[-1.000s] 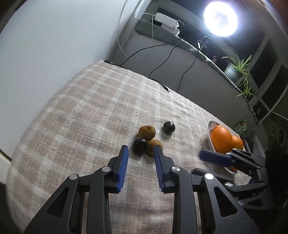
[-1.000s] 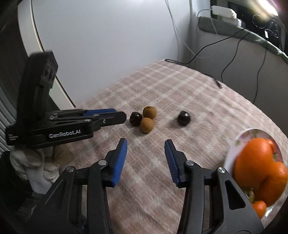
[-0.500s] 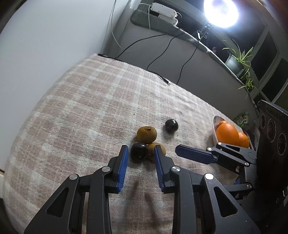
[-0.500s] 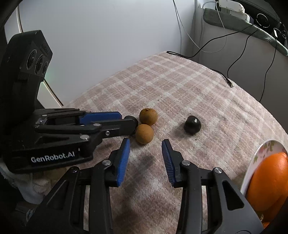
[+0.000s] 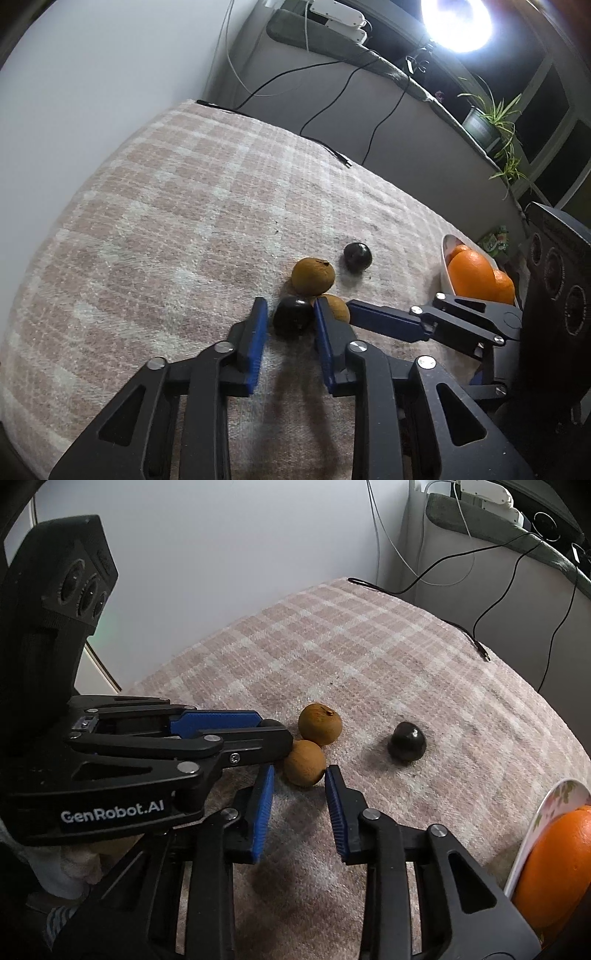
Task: Organize fruits
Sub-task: 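Grasp a kiwi with the right tool while the left tool grasps a dark plum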
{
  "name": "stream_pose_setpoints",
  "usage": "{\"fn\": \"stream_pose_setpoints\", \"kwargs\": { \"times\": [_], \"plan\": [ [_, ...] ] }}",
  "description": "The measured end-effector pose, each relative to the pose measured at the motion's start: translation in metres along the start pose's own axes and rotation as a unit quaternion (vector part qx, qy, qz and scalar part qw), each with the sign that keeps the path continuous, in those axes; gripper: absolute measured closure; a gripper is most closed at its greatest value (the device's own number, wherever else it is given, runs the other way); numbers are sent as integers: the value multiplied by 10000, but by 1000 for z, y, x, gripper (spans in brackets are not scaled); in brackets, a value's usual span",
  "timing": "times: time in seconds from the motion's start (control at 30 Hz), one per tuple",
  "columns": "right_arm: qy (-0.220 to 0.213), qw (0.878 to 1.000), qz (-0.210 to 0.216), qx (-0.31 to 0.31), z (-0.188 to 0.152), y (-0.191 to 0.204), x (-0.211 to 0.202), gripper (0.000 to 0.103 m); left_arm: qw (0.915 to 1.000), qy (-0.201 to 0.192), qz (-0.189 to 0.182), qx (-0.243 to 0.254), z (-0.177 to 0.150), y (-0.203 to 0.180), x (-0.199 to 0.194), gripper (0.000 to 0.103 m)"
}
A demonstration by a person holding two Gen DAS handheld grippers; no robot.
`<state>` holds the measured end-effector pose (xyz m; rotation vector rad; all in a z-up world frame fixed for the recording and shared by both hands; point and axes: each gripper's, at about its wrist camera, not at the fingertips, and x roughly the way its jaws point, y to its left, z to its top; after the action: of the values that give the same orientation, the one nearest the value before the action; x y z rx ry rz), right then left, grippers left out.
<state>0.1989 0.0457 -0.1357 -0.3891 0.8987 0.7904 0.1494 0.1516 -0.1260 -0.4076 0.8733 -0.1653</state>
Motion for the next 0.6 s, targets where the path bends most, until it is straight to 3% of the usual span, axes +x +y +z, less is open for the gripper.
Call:
{"fn": "stream_pose_setpoints", "kwargs": {
  "times": [0.13,0.6],
  "plan": [
    [11,10000,-42,4,0,-2,3,78,10000,-20,7,37,1,-1,1,83],
    [-163,9999,13,56,-4,-1,-13,79,9997,-216,54,-60,-1,3,-14,83]
  ]
}}
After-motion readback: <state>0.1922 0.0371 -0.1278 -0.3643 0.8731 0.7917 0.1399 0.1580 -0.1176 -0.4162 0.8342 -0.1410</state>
